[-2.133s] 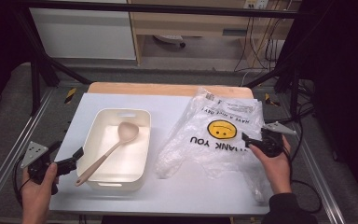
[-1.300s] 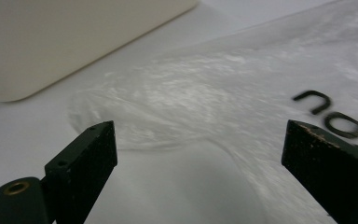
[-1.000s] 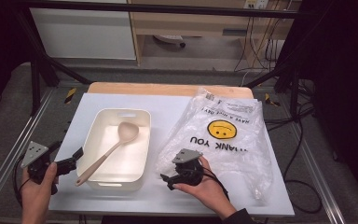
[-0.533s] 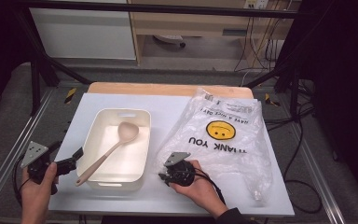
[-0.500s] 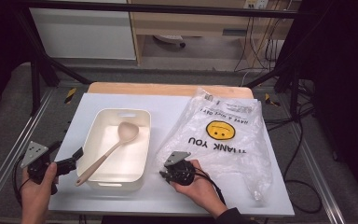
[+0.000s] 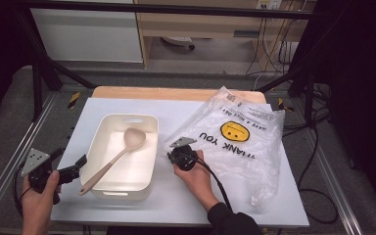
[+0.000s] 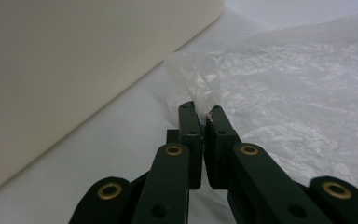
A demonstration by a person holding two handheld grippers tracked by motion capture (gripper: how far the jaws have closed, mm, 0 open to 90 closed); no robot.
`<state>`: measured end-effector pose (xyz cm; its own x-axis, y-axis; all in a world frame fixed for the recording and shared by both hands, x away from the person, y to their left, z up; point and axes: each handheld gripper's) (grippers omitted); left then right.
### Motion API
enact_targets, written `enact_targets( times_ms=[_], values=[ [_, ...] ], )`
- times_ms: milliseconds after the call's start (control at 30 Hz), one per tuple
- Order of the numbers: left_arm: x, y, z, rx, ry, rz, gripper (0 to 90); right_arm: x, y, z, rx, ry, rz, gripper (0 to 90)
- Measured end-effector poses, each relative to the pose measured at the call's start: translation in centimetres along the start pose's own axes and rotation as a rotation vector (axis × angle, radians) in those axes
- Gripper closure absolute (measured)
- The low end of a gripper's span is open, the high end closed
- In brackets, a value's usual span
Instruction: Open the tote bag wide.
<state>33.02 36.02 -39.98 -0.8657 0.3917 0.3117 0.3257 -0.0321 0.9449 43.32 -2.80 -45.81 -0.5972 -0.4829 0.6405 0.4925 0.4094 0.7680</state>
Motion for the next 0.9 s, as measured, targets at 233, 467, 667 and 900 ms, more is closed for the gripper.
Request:
enact_targets(
  times_ms=[233,467,667,900],
  values=[
    [0.1,0.0,0.1,0.005,0.003,-0.008,5.8,-0.5,1.1,0.1,-0.020,-0.026,0.002,53.6],
    [0.1,0.0,0.1,0.006,0.007,-0.006,5.5,3.9,1.7,0.3,-0.026,-0.029,-0.023,24.6],
    [0.0,-0.1,0.1,0.009,0.006,0.000,5.4,7.2,2.2,-2.3,-0.037,-0.032,-0.043,15.2],
    [0.0,-0.1,0.2,0.016,0.004,0.000,5.4,9.7,1.2,-6.6,-0.088,-0.018,-0.073,9.2]
  ],
)
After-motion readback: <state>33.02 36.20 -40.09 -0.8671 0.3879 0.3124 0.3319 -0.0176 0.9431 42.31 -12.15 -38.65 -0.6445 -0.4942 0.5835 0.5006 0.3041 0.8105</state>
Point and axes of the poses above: each handheld gripper's, and its own axes: x roughly backward along the jaws, y roughly out of its top, z roughly to its left, and after that the axes turned 4 degrees about -y, right-handed
